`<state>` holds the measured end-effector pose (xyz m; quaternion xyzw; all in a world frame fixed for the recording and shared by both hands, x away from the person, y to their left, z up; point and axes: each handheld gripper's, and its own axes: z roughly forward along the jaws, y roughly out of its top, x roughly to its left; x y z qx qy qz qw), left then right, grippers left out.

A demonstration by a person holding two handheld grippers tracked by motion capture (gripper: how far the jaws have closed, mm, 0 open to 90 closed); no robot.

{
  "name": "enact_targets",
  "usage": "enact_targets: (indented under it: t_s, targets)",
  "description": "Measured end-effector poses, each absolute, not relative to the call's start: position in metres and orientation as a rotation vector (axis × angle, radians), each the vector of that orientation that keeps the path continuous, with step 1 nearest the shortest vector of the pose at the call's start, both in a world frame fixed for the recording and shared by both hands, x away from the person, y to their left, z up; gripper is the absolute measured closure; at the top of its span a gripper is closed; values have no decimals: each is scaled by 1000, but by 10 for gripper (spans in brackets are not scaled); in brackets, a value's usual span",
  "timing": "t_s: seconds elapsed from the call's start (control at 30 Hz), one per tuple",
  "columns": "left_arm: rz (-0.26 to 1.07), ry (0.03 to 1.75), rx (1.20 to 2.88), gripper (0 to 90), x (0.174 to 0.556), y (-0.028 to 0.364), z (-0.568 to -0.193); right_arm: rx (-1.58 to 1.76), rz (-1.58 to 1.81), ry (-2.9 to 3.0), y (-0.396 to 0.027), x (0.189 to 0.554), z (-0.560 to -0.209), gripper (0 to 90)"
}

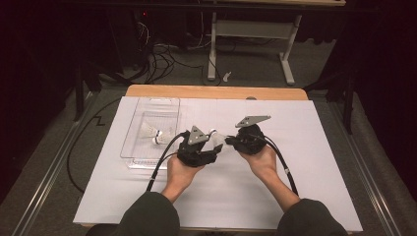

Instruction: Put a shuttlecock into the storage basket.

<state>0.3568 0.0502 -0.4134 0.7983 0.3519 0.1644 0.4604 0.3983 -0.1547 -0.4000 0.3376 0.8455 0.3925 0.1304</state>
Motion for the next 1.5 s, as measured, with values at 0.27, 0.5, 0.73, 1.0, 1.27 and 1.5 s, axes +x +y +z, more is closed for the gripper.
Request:
enact_targets:
  t_s: [0.27, 0.5, 0.73, 1.0, 1.27, 1.5]
  targets:
    - [404, 884, 1963, 524, 359, 54, -413, 969, 1150, 2462, -154, 397, -400, 900]
    - [405, 896, 1964, 592, 359, 56, -412, 967, 1155, 2462, -153, 396, -401, 900]
    - [419, 893, 1971, 678, 358, 56, -411, 961, 1158, 2463, -152, 396, -401, 900]
    - [430, 885, 1981, 795, 357, 56, -411, 961, 1163, 2461, -152, 396, -401, 894]
    - [451, 890, 1989, 894, 357, 58, -409, 966, 1173, 2458, -151, 395, -400, 854]
    - [461, 911, 1993, 900, 359, 59, -406, 968, 1195, 2450, -152, 394, -400, 721]
